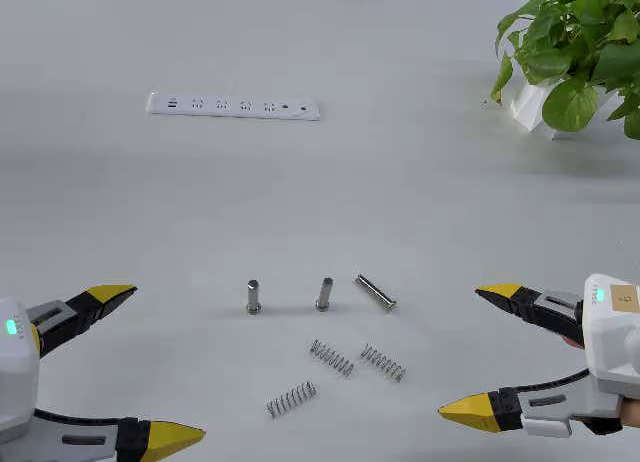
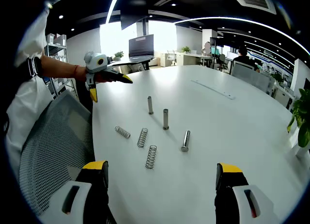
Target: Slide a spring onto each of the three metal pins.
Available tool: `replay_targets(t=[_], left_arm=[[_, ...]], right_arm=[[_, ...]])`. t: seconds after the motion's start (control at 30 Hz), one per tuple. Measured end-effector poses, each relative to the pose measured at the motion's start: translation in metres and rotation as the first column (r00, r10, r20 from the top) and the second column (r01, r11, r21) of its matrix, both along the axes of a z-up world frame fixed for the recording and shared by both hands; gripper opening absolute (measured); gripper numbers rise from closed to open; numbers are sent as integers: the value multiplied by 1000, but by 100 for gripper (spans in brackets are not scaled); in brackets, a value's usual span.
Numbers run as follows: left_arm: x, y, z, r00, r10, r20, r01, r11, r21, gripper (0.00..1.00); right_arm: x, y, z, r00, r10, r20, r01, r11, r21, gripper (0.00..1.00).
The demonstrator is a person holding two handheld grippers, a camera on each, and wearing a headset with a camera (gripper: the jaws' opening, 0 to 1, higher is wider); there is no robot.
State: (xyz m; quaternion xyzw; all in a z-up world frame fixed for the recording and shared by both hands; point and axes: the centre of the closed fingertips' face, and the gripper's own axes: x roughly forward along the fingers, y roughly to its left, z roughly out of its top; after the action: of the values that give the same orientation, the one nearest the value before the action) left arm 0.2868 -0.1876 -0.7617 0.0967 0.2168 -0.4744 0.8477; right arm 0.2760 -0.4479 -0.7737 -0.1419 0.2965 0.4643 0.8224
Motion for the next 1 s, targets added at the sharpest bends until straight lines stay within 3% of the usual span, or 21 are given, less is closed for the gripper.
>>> replay_targets(t=[1.0], left_arm=[[-10, -4, 5, 1000, 8, -4, -8, 1000, -15, 99]], right_arm=[[-3, -3, 7, 1000, 10, 13, -10, 1000, -2, 91]])
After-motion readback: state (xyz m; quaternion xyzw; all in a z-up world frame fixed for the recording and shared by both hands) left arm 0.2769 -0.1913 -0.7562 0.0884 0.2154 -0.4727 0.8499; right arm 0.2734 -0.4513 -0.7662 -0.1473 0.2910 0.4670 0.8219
